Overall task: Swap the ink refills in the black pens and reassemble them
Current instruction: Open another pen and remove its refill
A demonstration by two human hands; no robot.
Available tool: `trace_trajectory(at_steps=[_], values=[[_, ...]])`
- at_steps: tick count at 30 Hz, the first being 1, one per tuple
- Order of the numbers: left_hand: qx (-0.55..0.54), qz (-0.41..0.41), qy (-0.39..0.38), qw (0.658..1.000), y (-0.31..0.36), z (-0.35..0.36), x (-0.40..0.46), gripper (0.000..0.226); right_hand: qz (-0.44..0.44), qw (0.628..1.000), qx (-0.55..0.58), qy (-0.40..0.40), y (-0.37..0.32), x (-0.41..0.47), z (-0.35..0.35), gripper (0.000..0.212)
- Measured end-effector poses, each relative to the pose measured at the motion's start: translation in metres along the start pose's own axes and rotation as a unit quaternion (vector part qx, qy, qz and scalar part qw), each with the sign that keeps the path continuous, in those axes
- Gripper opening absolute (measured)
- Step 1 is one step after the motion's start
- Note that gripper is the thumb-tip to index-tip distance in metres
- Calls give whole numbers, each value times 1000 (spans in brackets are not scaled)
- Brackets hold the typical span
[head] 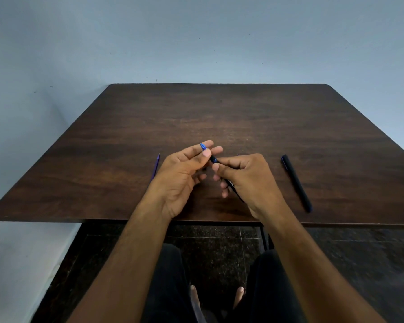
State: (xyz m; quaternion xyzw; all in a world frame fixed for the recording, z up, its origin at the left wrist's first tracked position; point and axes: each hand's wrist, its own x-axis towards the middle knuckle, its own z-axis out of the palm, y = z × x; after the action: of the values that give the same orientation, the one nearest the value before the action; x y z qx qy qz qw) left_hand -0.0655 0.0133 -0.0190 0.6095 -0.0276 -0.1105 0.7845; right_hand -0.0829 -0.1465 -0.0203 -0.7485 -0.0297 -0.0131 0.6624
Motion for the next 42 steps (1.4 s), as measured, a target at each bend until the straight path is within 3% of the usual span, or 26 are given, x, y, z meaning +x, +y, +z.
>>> trace_trajectory(at_steps=[3, 8, 13, 17, 24, 30, 35, 42], values=[[7, 23, 19, 1000, -2, -2, 2, 26, 5, 1000, 4, 0, 1, 1, -1, 11], [-8, 23, 116, 993, -4, 2, 5, 18, 4, 1000, 18, -8, 1, 2, 0, 12], [-14, 12, 163, 986, -4, 8, 5, 45, 3, 999, 36, -19, 2, 2, 2, 15], [-17, 4, 149, 989, -3, 11, 5, 44, 2, 999, 35, -18, 2, 2, 3, 16], [-22, 15, 20, 999, -5, 3, 4, 28, -4, 1000, 19, -2, 1, 3, -1, 19], [-37, 23, 118, 992, -4, 5, 6, 12, 7, 999, 41, -2, 2, 3, -1, 23], [-33, 28, 130, 991, -1, 6, 6, 23, 8, 999, 52, -5, 2, 2, -1, 25], [-36, 44, 173, 983, 3, 9, 8, 22, 14, 999, 33, -5, 1, 1, -5, 22]])
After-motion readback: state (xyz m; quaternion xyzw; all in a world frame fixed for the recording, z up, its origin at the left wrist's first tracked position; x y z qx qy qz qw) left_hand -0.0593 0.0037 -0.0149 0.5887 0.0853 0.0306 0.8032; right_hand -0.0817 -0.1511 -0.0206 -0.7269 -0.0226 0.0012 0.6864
